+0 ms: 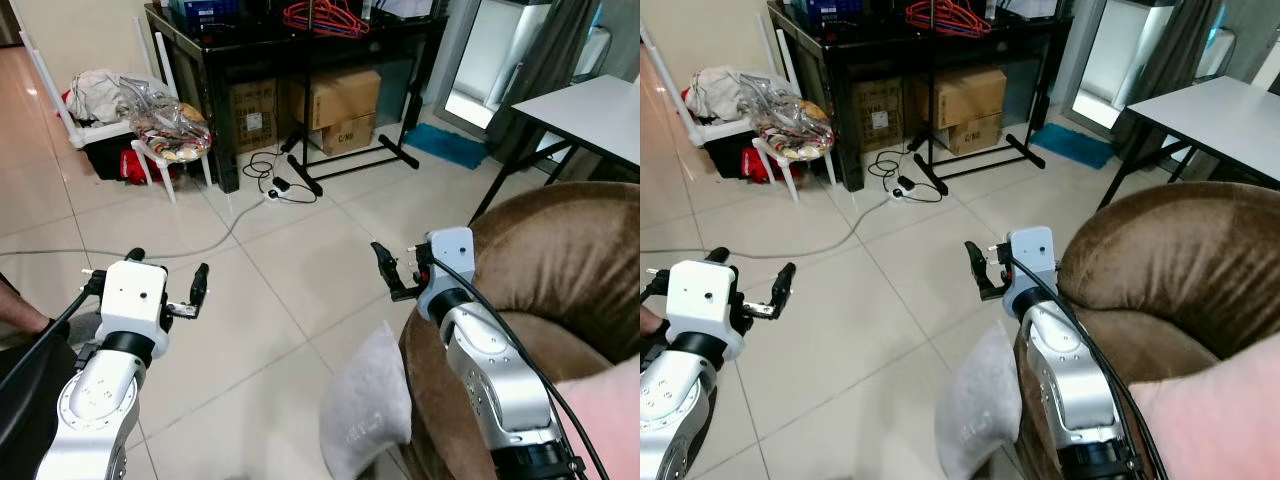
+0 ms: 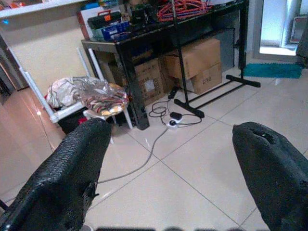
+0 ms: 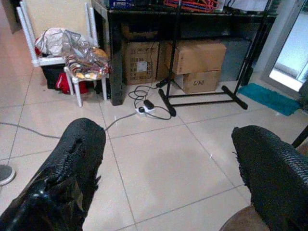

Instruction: Move the pillow to the sofa from floor

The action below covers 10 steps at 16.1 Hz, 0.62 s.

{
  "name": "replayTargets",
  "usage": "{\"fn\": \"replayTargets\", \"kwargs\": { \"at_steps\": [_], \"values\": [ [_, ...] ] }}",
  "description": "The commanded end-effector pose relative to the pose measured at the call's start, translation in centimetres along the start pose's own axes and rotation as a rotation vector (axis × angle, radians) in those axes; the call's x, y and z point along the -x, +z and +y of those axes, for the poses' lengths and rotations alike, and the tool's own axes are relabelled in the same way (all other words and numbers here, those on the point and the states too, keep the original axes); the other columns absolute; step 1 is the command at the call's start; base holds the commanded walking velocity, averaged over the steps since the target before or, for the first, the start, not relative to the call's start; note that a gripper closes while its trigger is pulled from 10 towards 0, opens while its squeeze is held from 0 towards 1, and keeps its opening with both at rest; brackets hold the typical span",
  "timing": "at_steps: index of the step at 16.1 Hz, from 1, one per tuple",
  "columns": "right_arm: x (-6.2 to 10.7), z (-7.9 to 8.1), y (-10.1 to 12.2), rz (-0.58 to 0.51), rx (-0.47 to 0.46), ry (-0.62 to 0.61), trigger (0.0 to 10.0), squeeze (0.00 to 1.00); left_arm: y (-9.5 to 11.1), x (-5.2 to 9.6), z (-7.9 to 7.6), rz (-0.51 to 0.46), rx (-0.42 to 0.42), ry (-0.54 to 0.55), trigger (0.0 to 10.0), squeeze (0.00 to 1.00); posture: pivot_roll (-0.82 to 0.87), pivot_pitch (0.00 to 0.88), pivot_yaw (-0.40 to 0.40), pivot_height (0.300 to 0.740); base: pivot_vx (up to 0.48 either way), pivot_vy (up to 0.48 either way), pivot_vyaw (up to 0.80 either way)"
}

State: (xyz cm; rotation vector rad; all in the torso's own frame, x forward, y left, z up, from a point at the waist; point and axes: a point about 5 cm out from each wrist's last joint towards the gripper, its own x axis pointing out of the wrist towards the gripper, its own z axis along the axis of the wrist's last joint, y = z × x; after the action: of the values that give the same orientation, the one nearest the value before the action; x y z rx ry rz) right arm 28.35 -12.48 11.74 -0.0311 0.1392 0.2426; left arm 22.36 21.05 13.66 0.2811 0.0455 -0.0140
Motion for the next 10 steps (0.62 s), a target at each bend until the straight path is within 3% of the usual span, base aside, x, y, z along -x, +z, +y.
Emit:
{"fn": "replayTargets", "kwargs": {
  "at_steps": [1,6,10],
  "values": [
    [0.1,-0.04,-0.01,-0.005,-0.003,0.0,10.0,0.0,-0.02,0.02,0.03,-0.003,-0.007,0.011,10.0,0.72,0.01,0.0,-0.033,0.661,0.0,0.0,0.0],
    [0.0,0.05,-0.13,-0.003,-0.001,0.0,10.0,0.0,0.48,-0.02,-0.27,-0.039,0.014,0.008,10.0,0.7,0.01,0.0,-0.034,0.61,0.0,0.0,0.0],
    [-0.09,0.08,-0.15,-0.004,0.028,-0.004,10.0,0.0,0.56,0.06,-0.46,-0.048,0.047,-0.012,10.0,0.73,0.01,0.0,-0.037,0.601,0.0,0.0,0.0]
  ]
}}
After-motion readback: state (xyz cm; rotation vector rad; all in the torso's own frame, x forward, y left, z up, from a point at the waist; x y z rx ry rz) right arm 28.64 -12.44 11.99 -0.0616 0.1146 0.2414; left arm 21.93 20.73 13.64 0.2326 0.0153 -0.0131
